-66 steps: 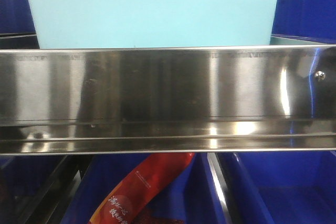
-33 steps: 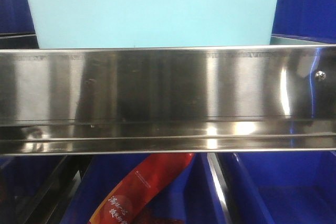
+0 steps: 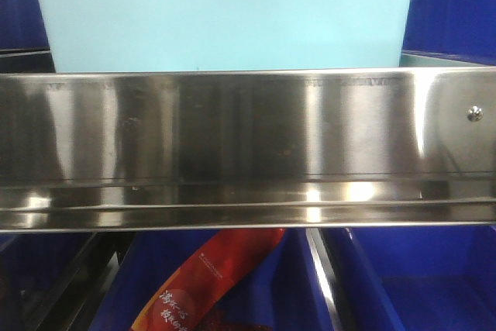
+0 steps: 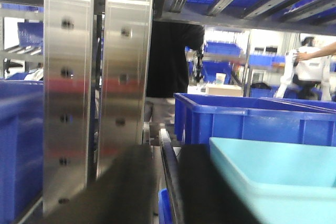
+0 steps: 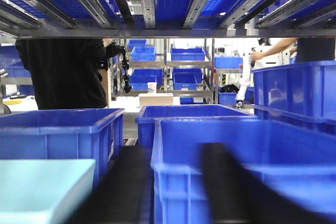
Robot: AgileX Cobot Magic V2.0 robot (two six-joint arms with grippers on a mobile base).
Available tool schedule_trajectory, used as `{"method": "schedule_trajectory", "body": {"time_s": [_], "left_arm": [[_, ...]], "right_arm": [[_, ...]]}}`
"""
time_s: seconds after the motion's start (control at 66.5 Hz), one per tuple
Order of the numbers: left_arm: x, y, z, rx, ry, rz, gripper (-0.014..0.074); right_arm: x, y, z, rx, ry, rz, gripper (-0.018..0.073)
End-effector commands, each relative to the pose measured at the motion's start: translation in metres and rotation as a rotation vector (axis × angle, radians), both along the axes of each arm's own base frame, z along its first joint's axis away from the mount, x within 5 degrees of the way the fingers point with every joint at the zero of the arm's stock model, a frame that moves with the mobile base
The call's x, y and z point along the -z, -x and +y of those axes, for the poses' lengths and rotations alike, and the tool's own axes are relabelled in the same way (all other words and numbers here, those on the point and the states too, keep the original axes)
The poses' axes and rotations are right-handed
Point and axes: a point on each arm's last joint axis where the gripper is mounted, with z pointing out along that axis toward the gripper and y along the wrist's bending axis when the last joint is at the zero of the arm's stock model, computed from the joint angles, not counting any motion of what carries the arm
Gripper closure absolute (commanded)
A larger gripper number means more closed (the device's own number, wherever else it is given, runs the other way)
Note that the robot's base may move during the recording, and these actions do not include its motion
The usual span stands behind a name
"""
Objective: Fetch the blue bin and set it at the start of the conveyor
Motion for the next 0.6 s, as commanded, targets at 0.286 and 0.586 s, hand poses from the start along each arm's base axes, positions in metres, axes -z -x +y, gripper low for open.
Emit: {"method": "schedule_trajectory", "body": {"time_s": [0.286,0.586], "left_arm": [[-0.057,-0.044,-0.009,0.119,-0.017,0.215,0.0040],[-0.086,-0.114,-0.068,0.420,-0.116,0.483,0.0060]], "right_arm": [[-0.040,-0.043,0.000,-0.075,0.016,0.141,-0.0009],[-0.062,-0.109,0.028,-0.319,0.034,0.415,-0.0009]]}}
